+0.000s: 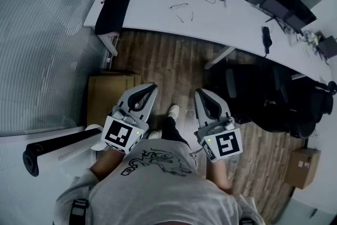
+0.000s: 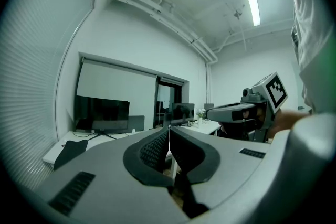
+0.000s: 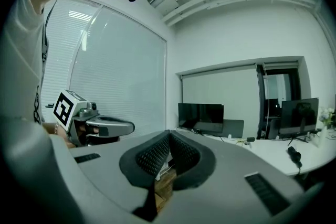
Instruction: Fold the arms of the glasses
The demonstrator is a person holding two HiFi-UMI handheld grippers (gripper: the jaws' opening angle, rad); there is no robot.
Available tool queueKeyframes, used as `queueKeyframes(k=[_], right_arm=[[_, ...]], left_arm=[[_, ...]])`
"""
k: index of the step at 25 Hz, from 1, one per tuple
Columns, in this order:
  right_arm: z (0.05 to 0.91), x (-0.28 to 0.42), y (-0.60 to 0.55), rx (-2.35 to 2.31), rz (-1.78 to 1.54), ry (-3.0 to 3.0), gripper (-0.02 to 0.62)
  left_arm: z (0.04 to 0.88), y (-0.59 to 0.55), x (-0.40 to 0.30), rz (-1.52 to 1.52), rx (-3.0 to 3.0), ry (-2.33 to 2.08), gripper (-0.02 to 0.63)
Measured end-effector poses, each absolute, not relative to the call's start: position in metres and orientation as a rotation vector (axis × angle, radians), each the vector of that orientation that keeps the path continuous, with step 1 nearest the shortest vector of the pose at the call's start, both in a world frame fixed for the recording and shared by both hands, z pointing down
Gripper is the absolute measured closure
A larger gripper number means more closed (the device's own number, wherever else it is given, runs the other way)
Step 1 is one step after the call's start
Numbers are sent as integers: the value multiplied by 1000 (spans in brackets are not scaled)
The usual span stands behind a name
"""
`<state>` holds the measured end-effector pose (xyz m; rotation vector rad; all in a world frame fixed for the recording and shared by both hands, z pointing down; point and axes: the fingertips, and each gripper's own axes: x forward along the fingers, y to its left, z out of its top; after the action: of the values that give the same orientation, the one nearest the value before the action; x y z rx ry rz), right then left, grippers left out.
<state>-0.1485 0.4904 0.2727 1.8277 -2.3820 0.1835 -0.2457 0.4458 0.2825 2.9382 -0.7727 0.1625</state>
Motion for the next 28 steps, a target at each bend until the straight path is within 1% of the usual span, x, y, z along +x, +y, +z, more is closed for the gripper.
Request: queueKeyframes(k=[20, 28], right_arm=[[260, 3, 381, 1809, 181, -2422, 586], [276, 53, 353, 1797, 201, -2429, 586]], left_arm=[[263, 333, -85, 158, 2952, -793, 583], [280, 307, -38, 183, 2933, -808, 583]])
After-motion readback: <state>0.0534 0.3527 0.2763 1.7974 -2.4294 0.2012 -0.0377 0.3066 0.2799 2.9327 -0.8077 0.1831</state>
